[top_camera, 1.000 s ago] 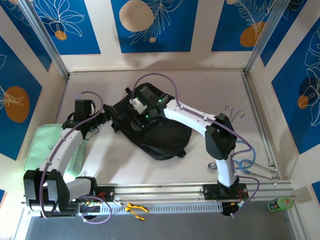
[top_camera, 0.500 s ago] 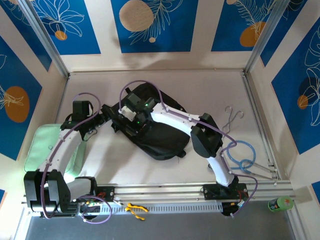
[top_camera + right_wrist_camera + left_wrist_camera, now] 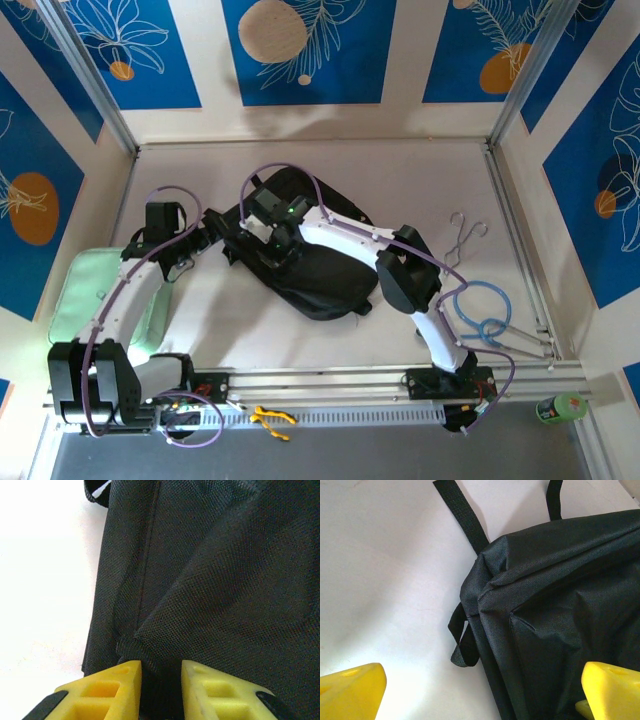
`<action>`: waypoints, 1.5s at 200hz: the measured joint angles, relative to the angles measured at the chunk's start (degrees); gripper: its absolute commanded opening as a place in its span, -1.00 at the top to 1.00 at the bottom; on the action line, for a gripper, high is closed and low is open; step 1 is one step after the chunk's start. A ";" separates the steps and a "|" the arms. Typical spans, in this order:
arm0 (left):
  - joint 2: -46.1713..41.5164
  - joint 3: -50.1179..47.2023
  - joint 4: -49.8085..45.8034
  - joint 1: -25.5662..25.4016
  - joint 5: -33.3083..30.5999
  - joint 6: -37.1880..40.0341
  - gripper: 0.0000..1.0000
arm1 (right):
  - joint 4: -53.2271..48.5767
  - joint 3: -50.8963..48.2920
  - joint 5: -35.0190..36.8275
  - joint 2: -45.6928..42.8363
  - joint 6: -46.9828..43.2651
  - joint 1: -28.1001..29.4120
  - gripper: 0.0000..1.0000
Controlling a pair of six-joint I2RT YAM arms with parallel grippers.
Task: Pack the student bag
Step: Zip the student bag at the center of the table.
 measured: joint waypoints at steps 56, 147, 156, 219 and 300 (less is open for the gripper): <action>0.02 0.00 0.04 0.02 0.13 -0.02 -0.99 | 0.00 1.22 0.26 1.86 -0.02 0.00 0.37; 0.15 0.02 -0.57 0.02 2.23 1.29 -0.98 | 1.79 -0.46 0.83 0.04 2.05 -0.37 1.00; 0.13 0.02 -0.96 0.04 2.78 1.57 -0.93 | 2.71 -1.81 0.81 -1.33 2.78 -0.55 1.00; 0.13 -2.10 0.04 -0.66 10.93 -0.02 -0.71 | 8.15 -10.67 0.26 -12.70 9.20 -2.32 1.00; 2.86 -7.85 10.51 -11.87 18.60 -9.77 -0.37 | 12.70 -16.63 -0.46 -14.10 17.64 -4.87 1.00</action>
